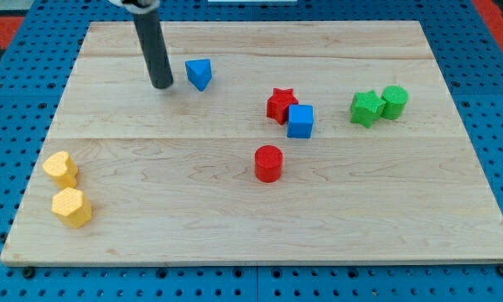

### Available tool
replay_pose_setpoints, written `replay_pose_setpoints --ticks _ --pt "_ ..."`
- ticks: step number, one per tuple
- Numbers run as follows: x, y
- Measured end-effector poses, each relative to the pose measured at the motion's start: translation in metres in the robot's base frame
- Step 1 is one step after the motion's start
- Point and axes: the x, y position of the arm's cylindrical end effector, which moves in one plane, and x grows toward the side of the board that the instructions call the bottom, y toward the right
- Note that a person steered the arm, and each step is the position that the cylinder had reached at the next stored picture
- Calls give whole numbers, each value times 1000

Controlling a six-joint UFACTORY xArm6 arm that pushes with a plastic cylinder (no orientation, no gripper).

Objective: Push the blue triangle to the top center on the board

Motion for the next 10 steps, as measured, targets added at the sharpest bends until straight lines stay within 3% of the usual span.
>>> replay_pose_setpoints --ticks 2,5,6,7,8,9,10 --pt "-60 48" --pt "-42 86" --pt "-75 90" --pt "-45 177" --pt "-12 221" --pt "38 212" --pt "75 241"
